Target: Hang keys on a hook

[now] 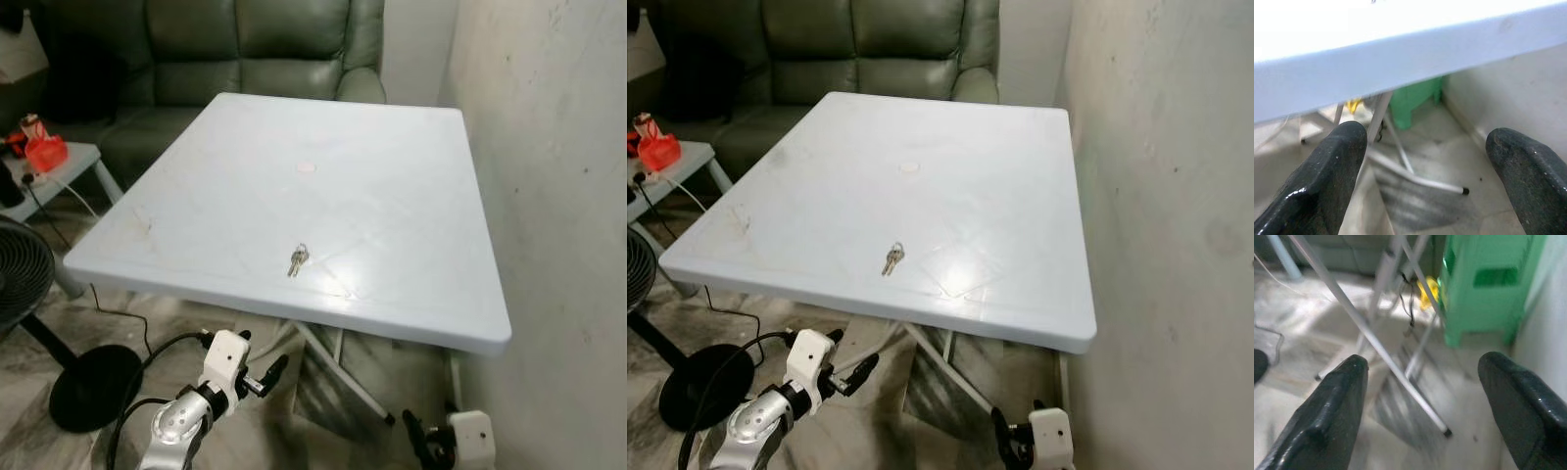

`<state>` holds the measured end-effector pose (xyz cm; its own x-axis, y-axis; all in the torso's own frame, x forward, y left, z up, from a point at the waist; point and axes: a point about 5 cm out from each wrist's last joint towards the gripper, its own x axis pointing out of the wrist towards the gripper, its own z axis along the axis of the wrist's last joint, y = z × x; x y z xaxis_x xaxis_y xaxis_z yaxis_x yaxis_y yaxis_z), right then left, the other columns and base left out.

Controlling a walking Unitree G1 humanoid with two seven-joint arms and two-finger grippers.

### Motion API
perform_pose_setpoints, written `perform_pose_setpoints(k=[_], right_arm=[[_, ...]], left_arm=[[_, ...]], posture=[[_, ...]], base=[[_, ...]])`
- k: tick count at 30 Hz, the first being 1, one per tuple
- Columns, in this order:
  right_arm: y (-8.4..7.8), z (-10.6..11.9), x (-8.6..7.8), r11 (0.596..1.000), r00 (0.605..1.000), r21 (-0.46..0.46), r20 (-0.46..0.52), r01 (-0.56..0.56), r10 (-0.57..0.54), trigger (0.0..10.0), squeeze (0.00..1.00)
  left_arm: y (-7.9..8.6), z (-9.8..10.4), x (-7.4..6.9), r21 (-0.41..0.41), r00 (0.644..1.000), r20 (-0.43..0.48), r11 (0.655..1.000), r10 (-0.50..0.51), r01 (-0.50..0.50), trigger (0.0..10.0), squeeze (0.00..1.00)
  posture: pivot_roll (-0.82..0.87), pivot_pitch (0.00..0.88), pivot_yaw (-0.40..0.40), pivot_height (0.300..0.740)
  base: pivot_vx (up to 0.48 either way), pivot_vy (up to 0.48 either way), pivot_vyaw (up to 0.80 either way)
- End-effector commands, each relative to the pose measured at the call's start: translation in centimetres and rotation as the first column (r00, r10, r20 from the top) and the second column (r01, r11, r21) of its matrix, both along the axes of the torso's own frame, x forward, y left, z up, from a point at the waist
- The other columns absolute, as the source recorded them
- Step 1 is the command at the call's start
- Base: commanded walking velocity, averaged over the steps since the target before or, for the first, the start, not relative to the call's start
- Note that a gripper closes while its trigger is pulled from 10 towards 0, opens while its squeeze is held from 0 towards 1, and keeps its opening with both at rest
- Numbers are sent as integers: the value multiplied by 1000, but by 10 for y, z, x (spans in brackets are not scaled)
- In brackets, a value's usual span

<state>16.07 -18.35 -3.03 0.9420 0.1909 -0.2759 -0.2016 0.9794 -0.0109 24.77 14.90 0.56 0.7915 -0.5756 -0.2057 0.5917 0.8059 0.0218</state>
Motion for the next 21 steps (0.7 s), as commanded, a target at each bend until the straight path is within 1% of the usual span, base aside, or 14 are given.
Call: perform_pose_setpoints(k=[1,2,3,5,8,10,11,12,13,14,17,19,21], right_arm=[[8,10,4,999,998,21,47,-39,38,10000,0],[11,18,2,997,994,17,76,-77,75,10000,0],[11,18,2,997,994,17,76,-77,75,10000,0],[14,24,3,994,990,21,95,-108,105,10000,0],[20,45,8,982,971,26,154,-187,181,10000,0],[22,54,12,978,963,22,181,-208,201,10000,0],[23,62,14,974,956,22,201,-225,216,10000,0],[23,62,14,974,956,22,201,-225,216,10000,0],[24,67,16,972,951,22,216,-233,223,10000,0],[25,77,20,971,944,24,242,-239,226,10000,0],[27,91,27,971,935,37,281,-235,216,10000,0],[28,100,34,974,932,62,309,-216,187,10000,0],[29,106,39,977,934,85,320,-198,161,10000,0]], left_arm=[[4,10,2,5,999,40,999,-34,34,10000,0],[4,17,2,-6,997,61,998,-55,56,10000,0],[4,17,2,-6,997,61,998,-55,56,10000,0],[3,24,2,-13,993,83,997,-80,81,10000,0],[-5,43,6,-35,982,135,990,-132,138,10000,0],[-8,50,8,-42,977,156,987,-148,156,10000,0],[-10,56,8,-50,973,169,984,-159,170,10000,0],[-10,56,8,-50,973,169,984,-159,170,10000,0],[-12,60,8,-58,969,181,982,-166,179,10000,0],[-14,68,9,-73,965,200,980,-167,184,10000,0],[-15,80,12,-101,963,224,979,-151,177,10000,0],[-13,88,18,-145,969,229,981,-96,131,10000,0],[-11,93,21,-173,972,229,980,-54,96,10000,0]], posture=[[-54,0,62,732],[-52,0,66,732],[-52,0,66,732],[-52,0,66,732],[-52,0,66,732],[-49,0,64,732],[-49,0,64,732],[-49,0,64,732],[-50,0,61,732],[-49,0,60,732],[-49,0,59,732],[-47,0,54,732],[-46,0,54,732]], base=[[0,0,0],[0,0,0],[0,0,0],[0,0,0],[0,0,0],[0,0,0],[0,0,0],[0,0,0],[0,0,0],[0,0,0],[0,0,0],[0,0,0],[0,0,0]])
